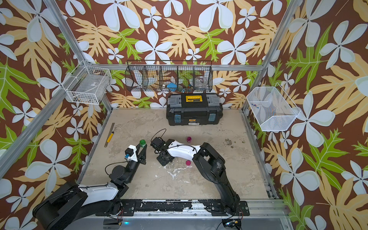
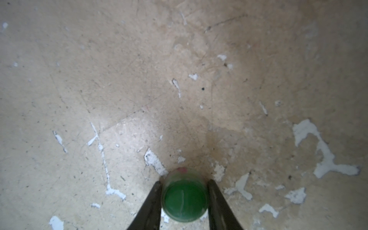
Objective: Close the paint jar lid
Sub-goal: Pick up the lid from the center of the board, then close the lid on the paint jar.
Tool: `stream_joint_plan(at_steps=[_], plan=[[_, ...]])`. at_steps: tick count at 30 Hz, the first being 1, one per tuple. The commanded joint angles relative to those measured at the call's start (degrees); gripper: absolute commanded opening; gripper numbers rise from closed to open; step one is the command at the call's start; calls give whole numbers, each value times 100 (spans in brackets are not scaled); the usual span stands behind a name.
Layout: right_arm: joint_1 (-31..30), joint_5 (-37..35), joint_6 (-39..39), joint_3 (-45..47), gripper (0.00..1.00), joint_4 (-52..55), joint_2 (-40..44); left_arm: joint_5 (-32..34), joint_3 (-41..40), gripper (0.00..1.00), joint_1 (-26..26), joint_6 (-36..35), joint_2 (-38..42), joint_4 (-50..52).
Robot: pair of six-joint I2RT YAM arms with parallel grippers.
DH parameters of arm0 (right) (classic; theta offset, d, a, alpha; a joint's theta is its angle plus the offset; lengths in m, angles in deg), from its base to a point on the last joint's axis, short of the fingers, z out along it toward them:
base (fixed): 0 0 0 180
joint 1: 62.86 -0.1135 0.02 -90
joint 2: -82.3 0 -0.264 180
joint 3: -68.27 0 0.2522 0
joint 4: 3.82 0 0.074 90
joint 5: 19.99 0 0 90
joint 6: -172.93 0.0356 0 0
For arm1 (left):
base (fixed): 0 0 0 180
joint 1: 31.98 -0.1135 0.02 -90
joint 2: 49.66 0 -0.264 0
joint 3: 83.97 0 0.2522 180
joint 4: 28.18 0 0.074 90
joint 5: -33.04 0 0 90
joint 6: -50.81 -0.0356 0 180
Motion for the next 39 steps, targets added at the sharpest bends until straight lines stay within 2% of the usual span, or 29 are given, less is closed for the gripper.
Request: stream_joint_plan(at_steps=[1,7,13,18,22,39], plan=[[42,39,-99,19,33,281,101,-308,58,16,-13,-69,-36,-75],[273,109,-273,157,31,405,529,-877,131,15,-12,-100,-133,-75],[675,103,-454,303,30,626,1306,-1332,216,14,-12,-58,-300,-75],[792,224,-671,109,29,928,1983,-1791,330,13,-12,8,-503,-66],[787,614,-756,-158,29,1087,2324,-2108,410,13,-8,96,-631,-51],[779,1454,-894,-942,29,1451,2291,-2741,617,13,68,838,-1349,-378]])
